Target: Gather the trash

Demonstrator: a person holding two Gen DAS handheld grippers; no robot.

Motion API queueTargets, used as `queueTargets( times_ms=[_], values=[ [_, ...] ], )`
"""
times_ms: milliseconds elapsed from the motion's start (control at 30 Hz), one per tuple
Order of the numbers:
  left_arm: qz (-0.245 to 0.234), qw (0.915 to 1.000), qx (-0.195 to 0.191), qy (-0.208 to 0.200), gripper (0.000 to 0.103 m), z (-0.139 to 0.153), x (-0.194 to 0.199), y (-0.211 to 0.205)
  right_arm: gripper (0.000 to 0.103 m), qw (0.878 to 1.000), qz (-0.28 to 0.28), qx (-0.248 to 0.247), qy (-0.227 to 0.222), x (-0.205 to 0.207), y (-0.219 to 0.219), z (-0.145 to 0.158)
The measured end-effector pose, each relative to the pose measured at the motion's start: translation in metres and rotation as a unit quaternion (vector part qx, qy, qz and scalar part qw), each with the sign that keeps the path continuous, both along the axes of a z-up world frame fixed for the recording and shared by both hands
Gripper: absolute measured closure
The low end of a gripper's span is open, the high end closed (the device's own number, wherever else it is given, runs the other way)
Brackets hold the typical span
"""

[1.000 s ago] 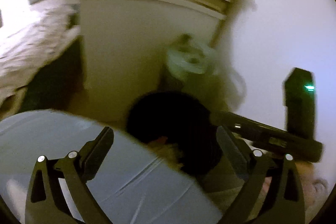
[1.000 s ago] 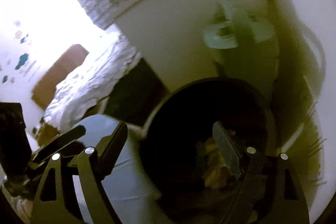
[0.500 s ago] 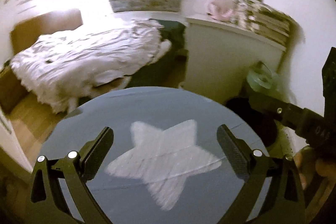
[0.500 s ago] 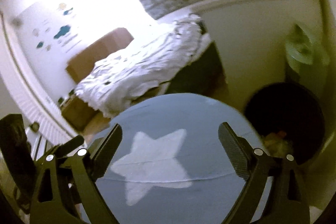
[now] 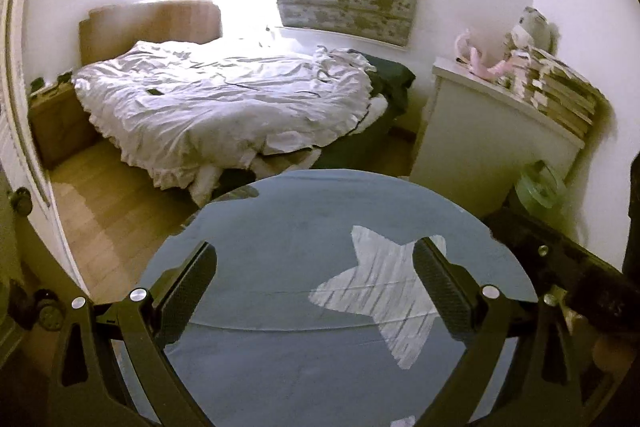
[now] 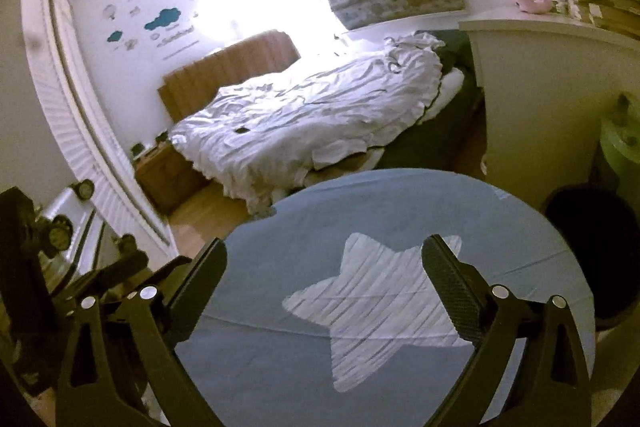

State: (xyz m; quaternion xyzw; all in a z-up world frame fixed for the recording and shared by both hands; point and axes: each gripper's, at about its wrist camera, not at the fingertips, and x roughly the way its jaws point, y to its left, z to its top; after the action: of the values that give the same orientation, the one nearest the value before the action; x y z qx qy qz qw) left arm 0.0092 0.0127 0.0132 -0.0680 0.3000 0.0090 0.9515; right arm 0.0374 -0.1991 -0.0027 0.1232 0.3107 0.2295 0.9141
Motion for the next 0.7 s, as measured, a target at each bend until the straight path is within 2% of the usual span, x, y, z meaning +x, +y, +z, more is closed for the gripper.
queueTargets(
  times_ms=[467,700],
  values=[
    [0.048,0.9988,0.004,0.010,0.005,0.001,-0.013,0.021,0.007,1.000,-0.014,0.014,-0.013,0.001,-0.010,0.006],
    [0.049,0.9987,0.016,0.002,0.005,0.006,-0.017,0.021,0.007,1.000,-0.023,0.017,-0.014,-0.002,-0.016,0.006]
  ],
)
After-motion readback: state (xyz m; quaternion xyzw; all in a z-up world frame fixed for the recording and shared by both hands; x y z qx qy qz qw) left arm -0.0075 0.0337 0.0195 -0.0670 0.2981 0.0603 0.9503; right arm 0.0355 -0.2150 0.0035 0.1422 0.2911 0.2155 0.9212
